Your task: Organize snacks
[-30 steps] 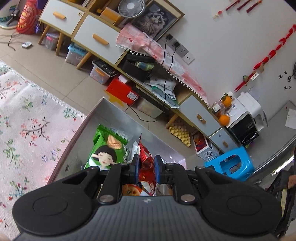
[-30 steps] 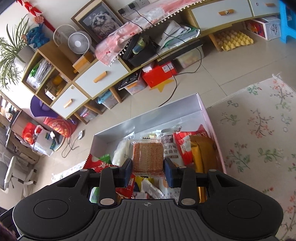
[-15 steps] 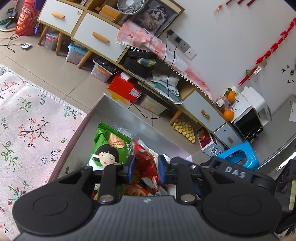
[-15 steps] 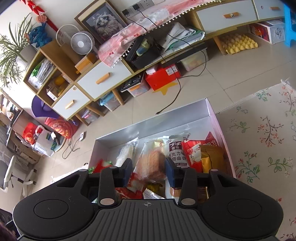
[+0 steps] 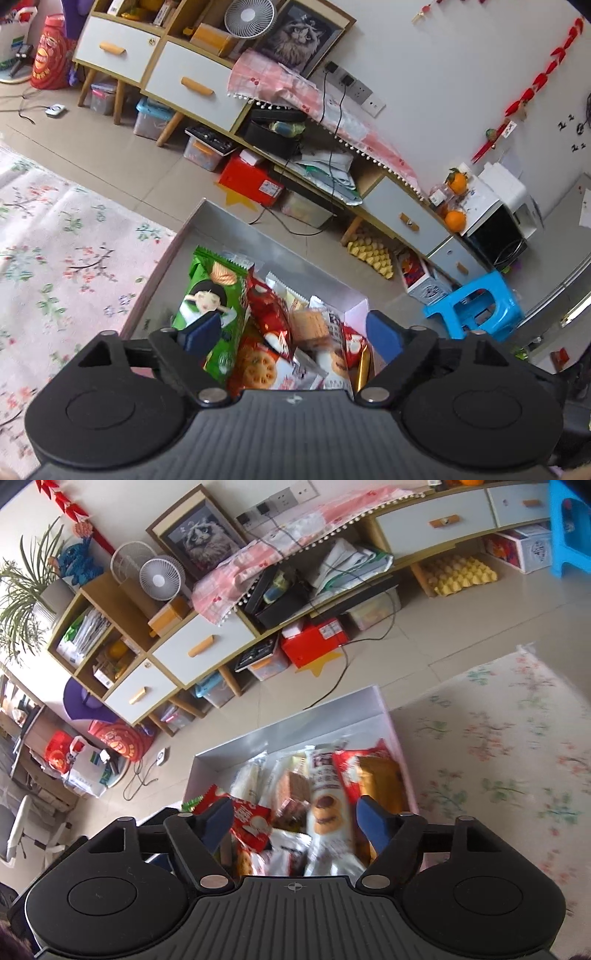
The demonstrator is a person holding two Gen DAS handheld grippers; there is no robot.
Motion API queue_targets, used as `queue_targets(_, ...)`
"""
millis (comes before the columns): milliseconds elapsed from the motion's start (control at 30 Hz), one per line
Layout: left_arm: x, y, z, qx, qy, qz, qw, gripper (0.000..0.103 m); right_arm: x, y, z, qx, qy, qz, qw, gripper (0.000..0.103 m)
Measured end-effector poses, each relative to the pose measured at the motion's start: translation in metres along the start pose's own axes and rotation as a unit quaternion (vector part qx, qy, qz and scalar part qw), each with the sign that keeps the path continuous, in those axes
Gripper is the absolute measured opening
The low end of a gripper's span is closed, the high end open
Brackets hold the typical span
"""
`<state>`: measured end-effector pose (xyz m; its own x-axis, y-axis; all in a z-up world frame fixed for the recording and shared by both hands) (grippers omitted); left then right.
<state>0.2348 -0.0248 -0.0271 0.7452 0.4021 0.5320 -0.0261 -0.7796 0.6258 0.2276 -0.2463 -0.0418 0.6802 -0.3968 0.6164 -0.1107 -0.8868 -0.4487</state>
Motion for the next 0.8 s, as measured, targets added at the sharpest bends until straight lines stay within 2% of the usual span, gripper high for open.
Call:
queue_targets(200,-0.008,0.012,-0.026,0.033,0.002,0.04,0.9986,0.099,-0.008,0.01,-0.035,-0.02,-0.006,-0.012,1.0,0.084)
queue_targets(400,-0.022,0.02,-0.05,0.079,0.0,0.095,0.9924,0.103,-0.025,0.015,-0.069,-0.027,-0.008,-0.023,0.999,0.088)
queue_targets(633,-0.053,0.013,-0.076,0.152,-0.015,0.155,0.976,0.103,-0.054,0.009,-0.096,-0.032,-0.018,-0.046,0.998,0.091)
queue_targets(800,-0.072,-0.001,-0.093,0.198,-0.029,0.17,0.9648,0.103,-0.081,-0.003,-0.109,-0.044,-0.032,-0.088,0.995,0.092)
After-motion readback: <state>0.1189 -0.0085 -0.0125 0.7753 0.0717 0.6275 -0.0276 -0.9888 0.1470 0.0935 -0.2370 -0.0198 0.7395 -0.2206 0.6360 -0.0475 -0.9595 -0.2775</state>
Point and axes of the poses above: each gripper's, at about its wrist camera, not at the fingertips, and z roughly the way its jaws point, y to its right, x to its top, the point moved 4 cm from there along z, roughly the way its jaws point, and after that the axes turned 9 degrees about -z, right-handed, at the moved point
